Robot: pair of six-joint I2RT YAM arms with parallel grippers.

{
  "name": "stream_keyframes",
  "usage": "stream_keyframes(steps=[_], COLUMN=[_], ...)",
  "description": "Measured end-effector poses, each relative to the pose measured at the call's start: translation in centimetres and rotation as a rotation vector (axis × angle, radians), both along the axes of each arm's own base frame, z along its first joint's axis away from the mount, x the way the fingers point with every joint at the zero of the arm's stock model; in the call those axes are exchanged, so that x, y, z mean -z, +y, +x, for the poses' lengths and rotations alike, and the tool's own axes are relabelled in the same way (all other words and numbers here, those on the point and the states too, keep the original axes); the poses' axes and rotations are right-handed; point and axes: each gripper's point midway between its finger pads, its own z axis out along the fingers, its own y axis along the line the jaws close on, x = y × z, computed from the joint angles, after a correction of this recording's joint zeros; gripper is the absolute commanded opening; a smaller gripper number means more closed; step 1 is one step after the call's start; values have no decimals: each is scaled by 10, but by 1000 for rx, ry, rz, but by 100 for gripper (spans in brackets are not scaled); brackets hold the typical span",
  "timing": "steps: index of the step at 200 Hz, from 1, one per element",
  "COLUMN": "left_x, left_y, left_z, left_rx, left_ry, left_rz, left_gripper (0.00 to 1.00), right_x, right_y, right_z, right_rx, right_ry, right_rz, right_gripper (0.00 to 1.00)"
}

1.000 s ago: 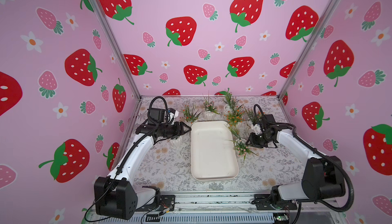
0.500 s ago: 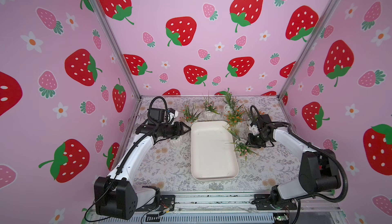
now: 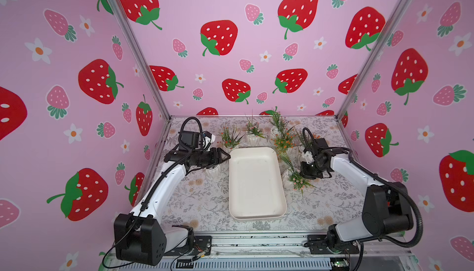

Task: Put the potted gypsophila into the storage box
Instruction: Pick up the baby's breath potted plant from the center of the board, then place the baby's breath potted plant at the storage box.

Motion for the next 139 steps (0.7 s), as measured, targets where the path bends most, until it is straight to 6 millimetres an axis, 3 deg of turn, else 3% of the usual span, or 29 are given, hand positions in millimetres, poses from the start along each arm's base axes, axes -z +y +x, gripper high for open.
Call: stream_keyframes(steps=[72,109,139], left_x=[2,2,2], left_y=[0,1,4], left_z=[1,1,2], left_rx=[0,-5,-13], left_ry=[6,7,7], left_rz=[1,0,1], left_gripper=[64,63,62], right_x=[-46,-71,-86], right_y=[-15,-8,10], right_z=[0,5,5], right_rx=[17,-34,-114], right_ry=[-103,-176,-215], right_rz=[-4,38,100], right_gripper=[3,4,3])
